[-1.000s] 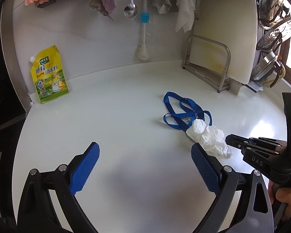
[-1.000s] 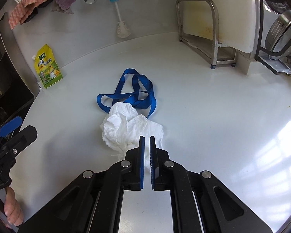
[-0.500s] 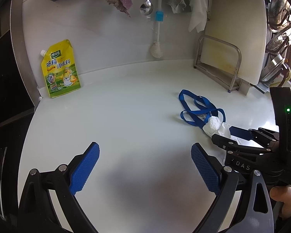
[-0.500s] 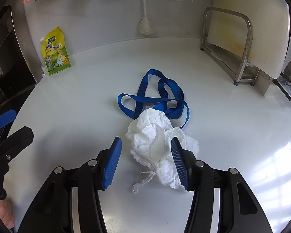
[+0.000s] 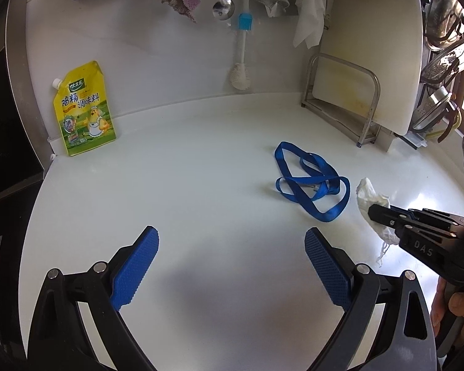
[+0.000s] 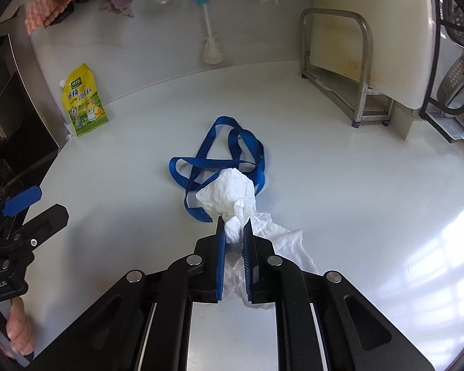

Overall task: Collect trash
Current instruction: 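Grasp the blue strap with the left tool while the right tool holds the tissue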

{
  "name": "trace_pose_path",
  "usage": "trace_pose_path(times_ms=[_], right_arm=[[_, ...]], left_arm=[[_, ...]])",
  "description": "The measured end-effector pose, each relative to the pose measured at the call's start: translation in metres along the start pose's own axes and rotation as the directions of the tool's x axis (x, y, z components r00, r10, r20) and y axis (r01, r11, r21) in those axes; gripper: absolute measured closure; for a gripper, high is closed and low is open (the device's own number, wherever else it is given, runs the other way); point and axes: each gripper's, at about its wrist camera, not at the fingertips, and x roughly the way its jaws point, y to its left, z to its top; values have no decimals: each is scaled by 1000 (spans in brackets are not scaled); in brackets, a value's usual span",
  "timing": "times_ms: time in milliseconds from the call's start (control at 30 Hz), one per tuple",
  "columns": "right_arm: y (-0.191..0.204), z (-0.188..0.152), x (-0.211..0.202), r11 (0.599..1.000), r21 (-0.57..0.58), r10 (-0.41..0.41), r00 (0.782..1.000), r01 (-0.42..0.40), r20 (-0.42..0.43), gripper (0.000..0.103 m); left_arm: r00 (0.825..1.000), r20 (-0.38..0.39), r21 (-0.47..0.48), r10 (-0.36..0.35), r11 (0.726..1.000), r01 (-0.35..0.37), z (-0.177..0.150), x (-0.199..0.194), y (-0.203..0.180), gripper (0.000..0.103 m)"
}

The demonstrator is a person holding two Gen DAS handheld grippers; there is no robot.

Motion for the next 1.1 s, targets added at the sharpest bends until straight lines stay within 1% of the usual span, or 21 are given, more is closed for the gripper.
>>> trace_pose_path(times_ms=[200, 267, 333, 400, 500, 633, 733, 800, 900, 1000, 1067, 1100], right_arm=[[-41, -12, -30, 997, 78, -30, 998, 26, 58, 93], [-51, -17, -35, 995, 98, -33, 997, 26, 71, 93], [-59, -19, -36, 994, 111, -29, 997, 21, 77, 93], [-65, -20, -35, 992, 124, -23, 997, 13, 79, 93], [-69, -19, -34, 992, 126, -18, 996, 7, 86, 93], [-73, -19, -34, 990, 137, 3, 996, -15, 89, 93], [-76, -20, -31, 988, 153, 22, 996, -34, 83, 93], [-78, -21, -29, 987, 159, 24, 997, -36, 77, 93], [-79, -21, -29, 986, 163, 21, 997, -33, 76, 93], [-79, -20, -31, 987, 160, 19, 996, -32, 83, 93], [-78, -20, -31, 987, 158, 21, 996, -34, 84, 93], [-78, -20, -31, 987, 157, 22, 996, -35, 84, 93]], left_arm=[[1000, -6, 21, -15, 1000, 15, 8, 17, -29, 10], [999, -8, 22, -31, 999, 31, 13, 27, -41, 9], [1000, -15, 20, -25, 999, 25, 19, 39, -51, 9], [999, -30, 11, -39, 999, 39, 25, 51, -60, 9], [997, -56, 3, -45, 999, 45, 34, 70, -72, 9], [998, -68, 12, -13, 1000, 14, 47, 92, -82, 8], [995, -100, -5, -26, 1000, 26, 54, 106, -86, 8], [993, -121, 2, -5, 1000, 5, 55, 116, -92, 8], [988, -156, 4, 3, 1000, -2, 55, 127, -98, 8], [985, -171, 22, 19, 1000, -15, 54, 132, -102, 8], [983, -183, 41, 35, 999, -28, 51, 136, -105, 9], [981, -189, 48, 44, 998, -35, 50, 138, -106, 11]])
